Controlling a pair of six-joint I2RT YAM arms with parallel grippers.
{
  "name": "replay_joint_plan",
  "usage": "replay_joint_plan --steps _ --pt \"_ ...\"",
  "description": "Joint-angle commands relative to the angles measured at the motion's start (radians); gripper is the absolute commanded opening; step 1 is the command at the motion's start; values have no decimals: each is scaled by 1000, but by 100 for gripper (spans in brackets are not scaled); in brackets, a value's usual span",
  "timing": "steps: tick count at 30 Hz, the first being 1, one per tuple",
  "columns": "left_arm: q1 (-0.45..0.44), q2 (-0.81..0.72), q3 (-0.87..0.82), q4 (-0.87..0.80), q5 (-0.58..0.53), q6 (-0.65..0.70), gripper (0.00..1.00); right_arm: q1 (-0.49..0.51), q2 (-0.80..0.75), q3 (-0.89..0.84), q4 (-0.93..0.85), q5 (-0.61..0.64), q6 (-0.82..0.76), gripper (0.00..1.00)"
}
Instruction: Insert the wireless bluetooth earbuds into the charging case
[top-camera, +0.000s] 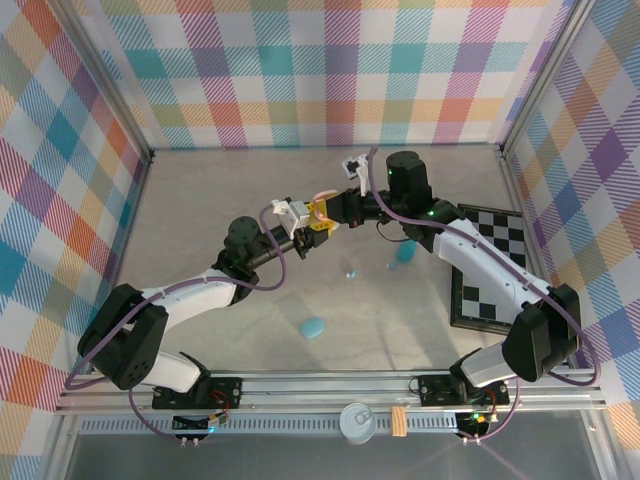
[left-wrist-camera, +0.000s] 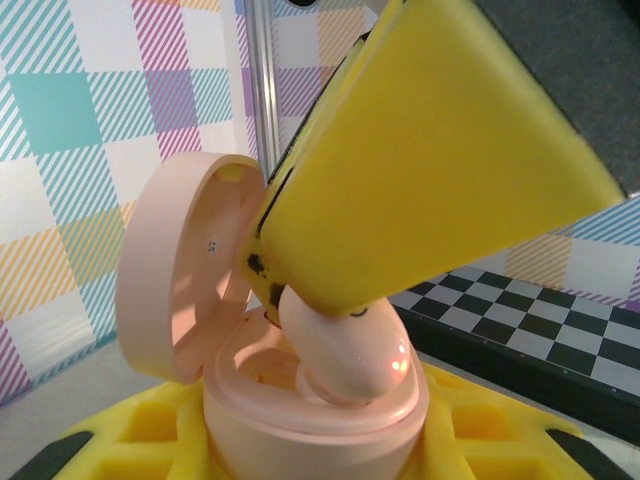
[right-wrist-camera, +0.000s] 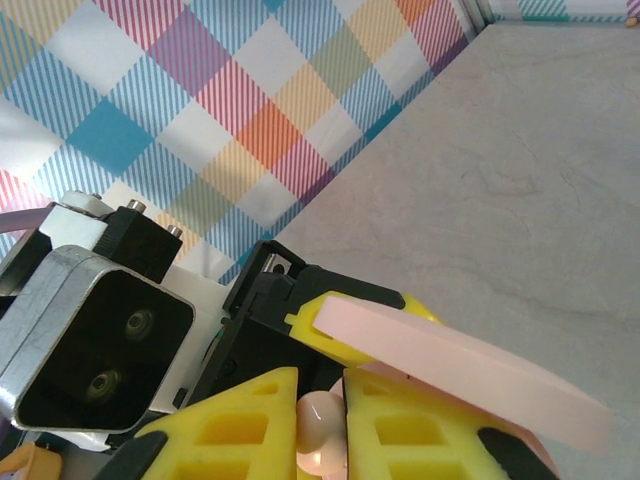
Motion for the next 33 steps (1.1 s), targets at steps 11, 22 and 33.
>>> replay_joint_plan --steps 11,22,33 --pt "-5 -38 19 65 7 0 24 -2 16 32 -72 51 -2 26" --pt "-5 -44 22 57 22 0 24 -2 22 61 -117 103 2 30" --pt "-5 -41 25 69 36 -8 24 10 63 102 -150 112 -12 28"
